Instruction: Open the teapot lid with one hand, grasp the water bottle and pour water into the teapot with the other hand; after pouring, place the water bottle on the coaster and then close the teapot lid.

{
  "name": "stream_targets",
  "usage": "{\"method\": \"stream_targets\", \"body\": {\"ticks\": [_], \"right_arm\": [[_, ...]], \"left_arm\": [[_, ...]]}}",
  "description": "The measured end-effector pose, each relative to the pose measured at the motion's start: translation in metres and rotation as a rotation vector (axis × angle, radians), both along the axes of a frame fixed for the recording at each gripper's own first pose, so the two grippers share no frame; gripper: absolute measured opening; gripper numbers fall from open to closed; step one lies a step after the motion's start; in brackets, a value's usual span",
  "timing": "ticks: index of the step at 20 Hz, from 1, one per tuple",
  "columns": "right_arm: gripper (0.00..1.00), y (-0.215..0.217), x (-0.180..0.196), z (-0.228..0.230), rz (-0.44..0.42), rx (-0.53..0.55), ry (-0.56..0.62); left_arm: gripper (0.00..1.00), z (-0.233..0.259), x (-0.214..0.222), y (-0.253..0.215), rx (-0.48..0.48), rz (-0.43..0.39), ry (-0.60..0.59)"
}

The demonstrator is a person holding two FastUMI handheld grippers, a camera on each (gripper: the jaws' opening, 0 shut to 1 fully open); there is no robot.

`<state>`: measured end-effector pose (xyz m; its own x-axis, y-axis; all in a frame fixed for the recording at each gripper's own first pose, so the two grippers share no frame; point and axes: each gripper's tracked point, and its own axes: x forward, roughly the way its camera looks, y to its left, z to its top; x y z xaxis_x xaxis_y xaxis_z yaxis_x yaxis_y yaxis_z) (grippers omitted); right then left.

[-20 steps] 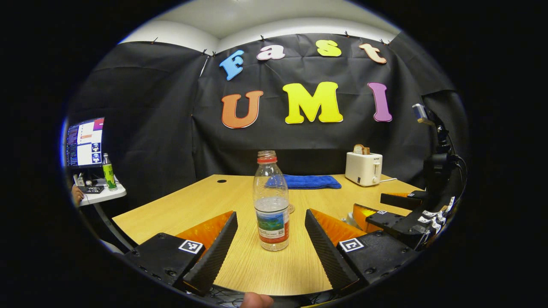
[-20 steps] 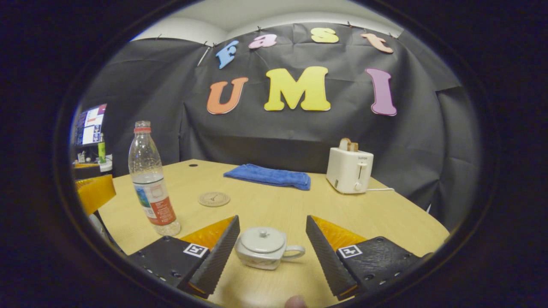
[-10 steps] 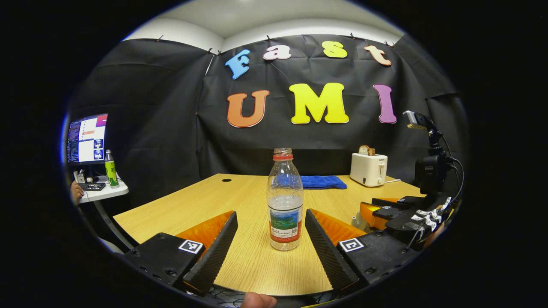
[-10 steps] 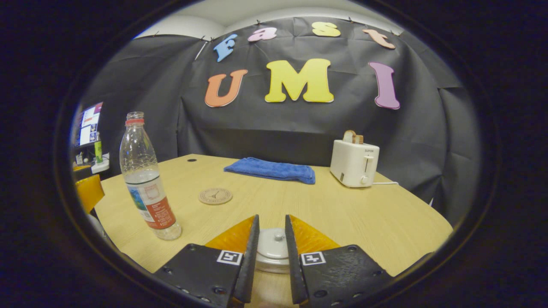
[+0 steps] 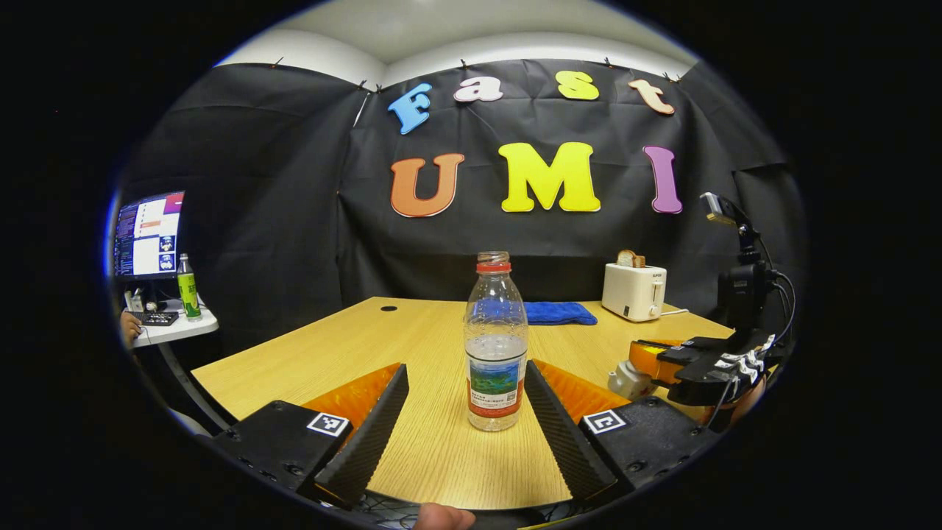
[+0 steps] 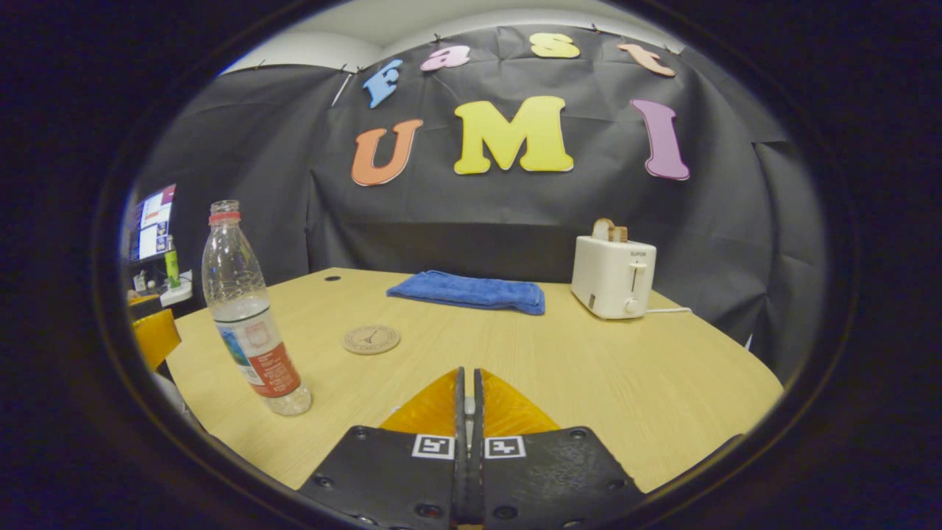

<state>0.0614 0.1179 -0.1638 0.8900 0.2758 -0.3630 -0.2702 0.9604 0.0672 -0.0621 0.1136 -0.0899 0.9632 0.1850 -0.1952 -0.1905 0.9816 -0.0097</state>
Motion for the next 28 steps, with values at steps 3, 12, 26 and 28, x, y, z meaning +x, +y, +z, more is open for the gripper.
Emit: {"method": "stream_targets", "body": {"ticks": [3,12,26,28], "right_arm": [[0.0,0.0,0.0,0.009,0.009,0.007,-0.022],[0.0,-0.024,-0.005,0.038,0.013,0.0,-0.068],[0.0,-0.059,-0.008,0.03,-0.014,0.007,-0.016],[0.0,-0.065,-0.007,0.03,-0.021,0.007,-0.014]], "left_arm": [[0.99,-0.008,0.004,-0.01,-0.022,-0.047,0.024],[0.99,-0.04,0.025,-0.019,-0.093,-0.121,0.106],[1.0,-0.062,0.068,-0.014,-0.09,-0.097,0.127],[1.0,-0.064,0.068,-0.016,-0.085,-0.103,0.14]]}}
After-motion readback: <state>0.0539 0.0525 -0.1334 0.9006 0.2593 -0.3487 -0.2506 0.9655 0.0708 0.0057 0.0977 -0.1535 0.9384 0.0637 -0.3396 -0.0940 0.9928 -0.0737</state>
